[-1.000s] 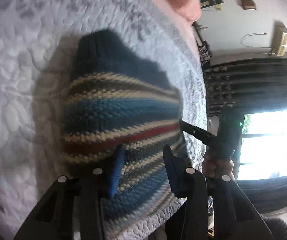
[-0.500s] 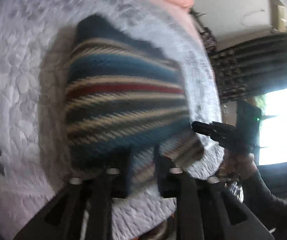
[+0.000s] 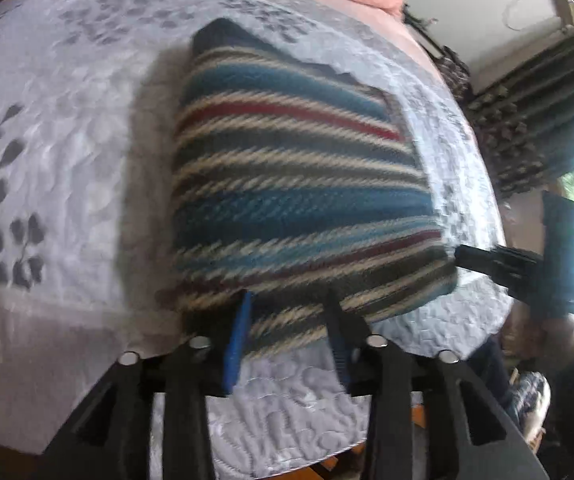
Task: Fold small clothes
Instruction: 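Lower the sweater bundle onto the quilt with both tools and flatten it, then open both tools and pull them back from the folded sweater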
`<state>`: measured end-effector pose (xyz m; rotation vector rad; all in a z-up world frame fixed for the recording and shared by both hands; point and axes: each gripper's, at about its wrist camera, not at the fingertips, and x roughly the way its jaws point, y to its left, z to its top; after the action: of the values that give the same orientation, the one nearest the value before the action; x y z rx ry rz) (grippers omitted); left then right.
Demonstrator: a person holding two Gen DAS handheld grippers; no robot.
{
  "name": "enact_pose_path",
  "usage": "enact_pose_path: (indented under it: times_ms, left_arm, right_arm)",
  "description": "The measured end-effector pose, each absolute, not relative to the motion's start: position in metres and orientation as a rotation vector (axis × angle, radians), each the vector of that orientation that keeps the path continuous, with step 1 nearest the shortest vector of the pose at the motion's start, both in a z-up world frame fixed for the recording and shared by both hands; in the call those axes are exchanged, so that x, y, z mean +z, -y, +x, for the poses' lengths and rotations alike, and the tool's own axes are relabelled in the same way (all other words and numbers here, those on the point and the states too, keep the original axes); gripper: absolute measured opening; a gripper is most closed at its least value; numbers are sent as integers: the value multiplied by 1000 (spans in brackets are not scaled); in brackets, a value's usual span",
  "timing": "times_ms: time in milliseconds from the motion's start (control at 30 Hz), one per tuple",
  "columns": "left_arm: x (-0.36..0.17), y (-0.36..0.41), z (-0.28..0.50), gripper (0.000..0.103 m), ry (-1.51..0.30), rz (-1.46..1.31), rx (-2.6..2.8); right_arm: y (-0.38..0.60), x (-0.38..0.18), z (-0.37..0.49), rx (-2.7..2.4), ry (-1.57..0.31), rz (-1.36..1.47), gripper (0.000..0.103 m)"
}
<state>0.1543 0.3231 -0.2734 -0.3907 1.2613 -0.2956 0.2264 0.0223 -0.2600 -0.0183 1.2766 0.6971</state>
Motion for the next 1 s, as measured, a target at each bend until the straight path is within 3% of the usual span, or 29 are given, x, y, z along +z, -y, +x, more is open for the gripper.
enact_pose_path:
  times_ms: [133, 233, 300, 367, 433, 533, 600, 833, 1000]
  left_arm:
    - [-289, -325, 153, 43, -1268, -442, -246]
    - [-274, -315, 146, 59, -1241, -444, -238]
    - [-254, -313, 132, 77, -1215, -389, -173]
    - [-231, -312, 108, 88, -1158, -302, -90]
    - [-212, -307, 84, 91, -1117, -200, -2]
    - [-183, -295, 48, 93, -1074, -110, 59]
    - [-164, -282, 30, 95, -1035, -51, 108]
    - [-106, -259, -21, 95, -1035, -87, 88]
    - [-49, -243, -48, 95, -927, 19, 85]
  right_arm:
    - [-36, -301, 229, 607, -1343, -47, 6]
    - [-32, -287, 226, 578, -1326, 18, 12]
    - [-23, -266, 216, 564, -1291, 22, 30]
    - [-11, -247, 201, 521, -1251, 27, 77]
    - [-3, -228, 173, 466, -1195, -5, 91]
    - [-11, -204, 133, 375, -1127, -133, 93]
    - [-11, -182, 105, 264, -1053, -188, 100]
    - [-15, -107, 44, 253, -1009, -210, 100]
    - [-22, -50, 14, 284, -940, -204, 100]
